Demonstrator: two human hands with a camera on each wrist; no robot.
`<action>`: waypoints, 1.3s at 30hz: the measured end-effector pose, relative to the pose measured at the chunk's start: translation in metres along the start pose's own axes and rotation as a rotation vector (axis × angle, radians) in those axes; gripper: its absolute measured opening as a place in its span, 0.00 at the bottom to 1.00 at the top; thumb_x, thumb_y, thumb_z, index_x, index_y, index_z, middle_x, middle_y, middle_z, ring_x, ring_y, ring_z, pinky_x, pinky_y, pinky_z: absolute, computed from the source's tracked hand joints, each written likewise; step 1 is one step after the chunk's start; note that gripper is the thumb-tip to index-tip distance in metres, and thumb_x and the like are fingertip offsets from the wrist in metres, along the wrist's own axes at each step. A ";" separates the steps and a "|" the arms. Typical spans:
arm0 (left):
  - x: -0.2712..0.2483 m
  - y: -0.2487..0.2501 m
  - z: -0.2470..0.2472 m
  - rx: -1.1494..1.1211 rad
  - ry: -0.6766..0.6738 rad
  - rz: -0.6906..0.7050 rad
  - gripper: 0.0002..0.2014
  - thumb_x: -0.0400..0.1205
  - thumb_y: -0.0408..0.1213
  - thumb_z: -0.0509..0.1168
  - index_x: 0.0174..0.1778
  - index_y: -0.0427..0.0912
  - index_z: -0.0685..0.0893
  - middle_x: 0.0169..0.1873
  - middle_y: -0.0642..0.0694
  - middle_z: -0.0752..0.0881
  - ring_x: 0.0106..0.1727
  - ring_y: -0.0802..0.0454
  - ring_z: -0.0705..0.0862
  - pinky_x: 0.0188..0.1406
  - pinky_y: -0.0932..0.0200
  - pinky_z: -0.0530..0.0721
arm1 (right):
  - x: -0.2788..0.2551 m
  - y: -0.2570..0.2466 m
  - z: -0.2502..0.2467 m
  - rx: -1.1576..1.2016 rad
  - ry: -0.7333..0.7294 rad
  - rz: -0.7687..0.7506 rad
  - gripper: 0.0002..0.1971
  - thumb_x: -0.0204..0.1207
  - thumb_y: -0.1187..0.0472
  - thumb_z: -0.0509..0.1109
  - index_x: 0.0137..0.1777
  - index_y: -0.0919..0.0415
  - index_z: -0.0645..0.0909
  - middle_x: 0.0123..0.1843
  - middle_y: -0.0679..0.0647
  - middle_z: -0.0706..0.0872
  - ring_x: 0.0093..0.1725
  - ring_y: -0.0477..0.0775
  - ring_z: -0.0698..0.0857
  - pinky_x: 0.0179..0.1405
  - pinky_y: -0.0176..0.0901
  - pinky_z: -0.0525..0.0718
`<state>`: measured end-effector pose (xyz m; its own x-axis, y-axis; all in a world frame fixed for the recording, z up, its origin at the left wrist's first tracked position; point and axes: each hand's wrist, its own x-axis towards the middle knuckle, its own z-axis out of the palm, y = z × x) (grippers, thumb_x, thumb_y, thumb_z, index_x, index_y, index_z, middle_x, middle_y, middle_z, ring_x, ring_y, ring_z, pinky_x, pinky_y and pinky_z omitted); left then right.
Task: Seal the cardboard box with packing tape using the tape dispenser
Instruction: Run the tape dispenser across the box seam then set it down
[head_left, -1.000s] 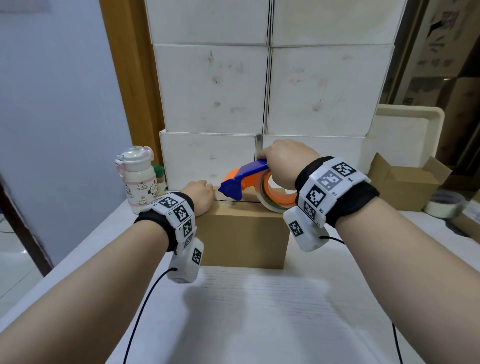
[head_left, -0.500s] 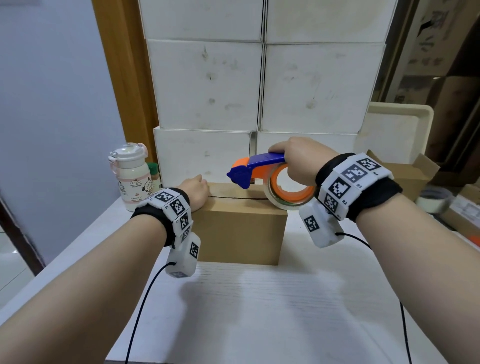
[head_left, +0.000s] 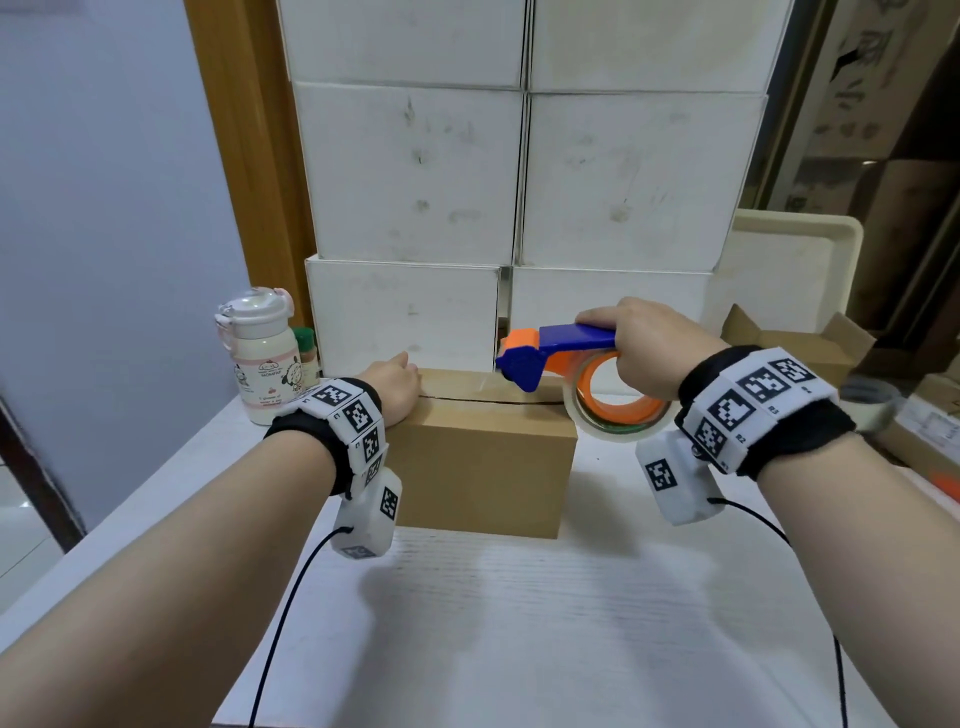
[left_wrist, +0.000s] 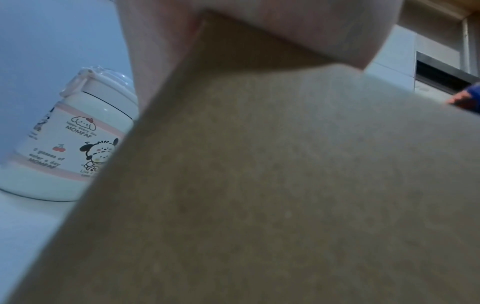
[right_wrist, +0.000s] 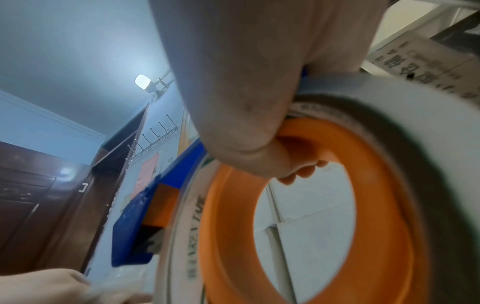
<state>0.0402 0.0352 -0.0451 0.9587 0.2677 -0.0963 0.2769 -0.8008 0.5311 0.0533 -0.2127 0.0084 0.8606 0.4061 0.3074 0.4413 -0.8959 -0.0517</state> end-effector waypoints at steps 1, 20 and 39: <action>0.000 0.001 0.000 0.004 -0.002 -0.005 0.22 0.89 0.36 0.43 0.80 0.34 0.60 0.79 0.35 0.64 0.80 0.40 0.64 0.78 0.51 0.60 | -0.002 0.006 0.004 0.001 -0.003 0.019 0.31 0.73 0.76 0.57 0.72 0.47 0.73 0.51 0.53 0.75 0.49 0.55 0.76 0.51 0.45 0.76; -0.004 0.005 0.000 0.041 -0.020 -0.008 0.21 0.90 0.35 0.41 0.78 0.32 0.62 0.78 0.34 0.65 0.78 0.39 0.65 0.76 0.52 0.61 | -0.039 0.056 0.037 0.119 0.099 0.163 0.33 0.72 0.76 0.56 0.74 0.47 0.71 0.48 0.54 0.74 0.50 0.56 0.74 0.50 0.45 0.73; -0.005 0.004 0.000 -0.041 -0.013 -0.038 0.27 0.89 0.47 0.47 0.83 0.44 0.54 0.82 0.42 0.59 0.83 0.43 0.58 0.80 0.53 0.54 | -0.047 0.057 0.062 0.208 0.073 0.216 0.32 0.73 0.75 0.58 0.74 0.46 0.70 0.53 0.55 0.78 0.52 0.57 0.77 0.54 0.48 0.77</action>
<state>0.0365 0.0304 -0.0425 0.9485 0.2899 -0.1280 0.3103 -0.7677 0.5607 0.0539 -0.2719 -0.0684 0.9230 0.1896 0.3349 0.2992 -0.9009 -0.3145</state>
